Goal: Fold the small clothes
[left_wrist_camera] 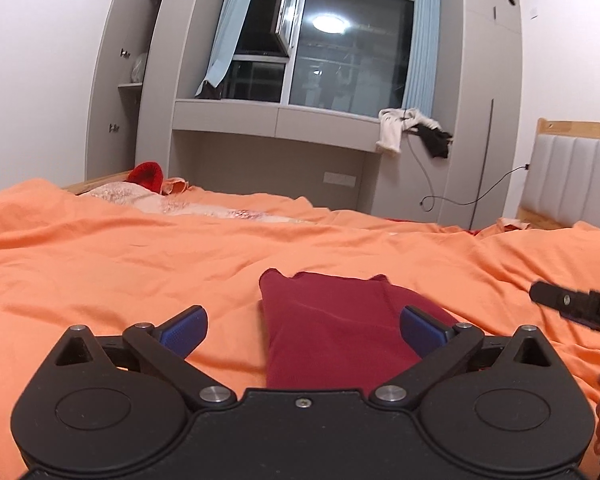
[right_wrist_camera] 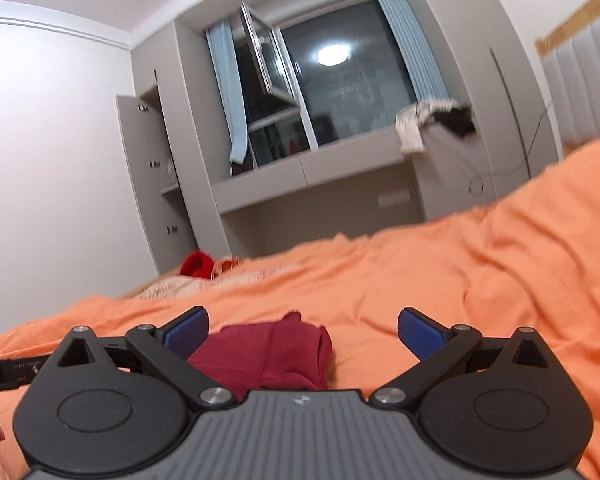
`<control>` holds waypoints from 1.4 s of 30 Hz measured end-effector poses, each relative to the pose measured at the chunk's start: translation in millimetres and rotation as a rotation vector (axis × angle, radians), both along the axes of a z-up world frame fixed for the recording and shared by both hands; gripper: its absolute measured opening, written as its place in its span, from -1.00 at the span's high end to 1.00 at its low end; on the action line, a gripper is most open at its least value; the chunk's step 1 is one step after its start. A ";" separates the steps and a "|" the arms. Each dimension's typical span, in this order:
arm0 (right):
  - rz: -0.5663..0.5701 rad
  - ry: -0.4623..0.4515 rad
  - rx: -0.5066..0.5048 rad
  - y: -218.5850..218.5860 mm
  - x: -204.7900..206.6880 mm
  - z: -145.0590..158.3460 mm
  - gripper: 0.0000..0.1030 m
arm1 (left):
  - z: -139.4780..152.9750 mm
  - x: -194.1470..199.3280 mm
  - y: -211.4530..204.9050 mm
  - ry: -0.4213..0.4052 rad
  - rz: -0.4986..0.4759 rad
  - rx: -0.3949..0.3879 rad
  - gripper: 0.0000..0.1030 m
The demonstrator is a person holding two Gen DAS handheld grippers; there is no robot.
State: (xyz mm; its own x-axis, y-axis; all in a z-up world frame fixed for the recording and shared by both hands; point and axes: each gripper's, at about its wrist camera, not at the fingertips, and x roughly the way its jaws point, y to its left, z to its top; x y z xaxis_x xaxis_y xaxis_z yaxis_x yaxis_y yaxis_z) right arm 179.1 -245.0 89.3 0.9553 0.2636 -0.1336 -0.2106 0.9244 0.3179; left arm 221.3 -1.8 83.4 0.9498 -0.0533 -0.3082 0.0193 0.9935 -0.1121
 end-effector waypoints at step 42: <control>-0.046 -0.110 -0.220 53.9 -175.6 -34.7 -1.00 | -53.1 -163.9 4.6 -0.074 0.042 0.107 -0.99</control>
